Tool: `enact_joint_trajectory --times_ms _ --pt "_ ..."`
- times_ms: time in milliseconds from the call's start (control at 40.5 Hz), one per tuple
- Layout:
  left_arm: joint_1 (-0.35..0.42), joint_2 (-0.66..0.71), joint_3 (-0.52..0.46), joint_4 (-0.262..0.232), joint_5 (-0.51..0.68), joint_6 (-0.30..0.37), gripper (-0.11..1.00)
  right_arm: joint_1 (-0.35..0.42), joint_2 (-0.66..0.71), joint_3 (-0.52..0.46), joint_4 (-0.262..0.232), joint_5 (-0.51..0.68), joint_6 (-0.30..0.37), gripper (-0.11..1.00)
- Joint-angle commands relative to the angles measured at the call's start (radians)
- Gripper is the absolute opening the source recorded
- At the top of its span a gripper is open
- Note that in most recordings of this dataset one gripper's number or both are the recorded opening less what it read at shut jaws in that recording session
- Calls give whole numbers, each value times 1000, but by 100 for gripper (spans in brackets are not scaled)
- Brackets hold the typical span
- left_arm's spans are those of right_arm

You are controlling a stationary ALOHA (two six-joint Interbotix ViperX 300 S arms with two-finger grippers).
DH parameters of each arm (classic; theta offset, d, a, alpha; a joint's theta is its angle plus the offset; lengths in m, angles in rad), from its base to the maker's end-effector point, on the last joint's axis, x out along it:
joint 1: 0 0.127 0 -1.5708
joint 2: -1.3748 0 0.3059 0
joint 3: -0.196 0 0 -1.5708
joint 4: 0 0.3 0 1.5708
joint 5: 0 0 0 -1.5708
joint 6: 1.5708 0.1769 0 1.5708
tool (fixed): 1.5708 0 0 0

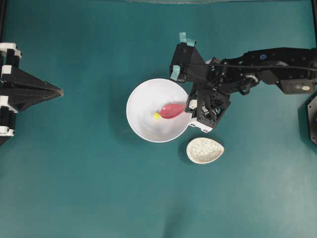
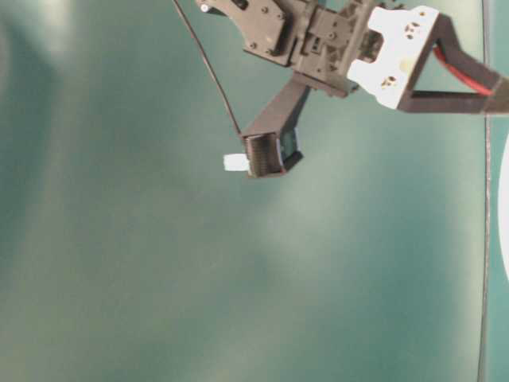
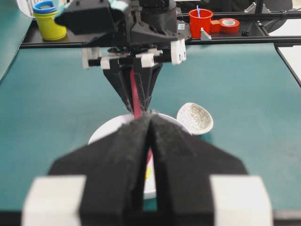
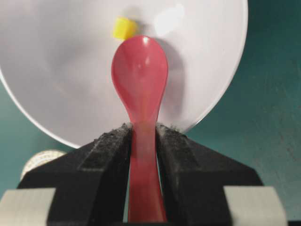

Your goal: Scoop the yellow hexagonal prism block from the bowl with a spoon using the right arm.

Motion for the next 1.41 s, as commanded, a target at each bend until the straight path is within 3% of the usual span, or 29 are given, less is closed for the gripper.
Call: enact_joint_trajectory --times_ms 0,1383 --pt "2 8 -25 3 -6 2 -1 -2 0 -25 -2 -3 0 23" --pt "2 8 -26 3 -5 2 -1 2 69 -121 -17 -176 -17 23"
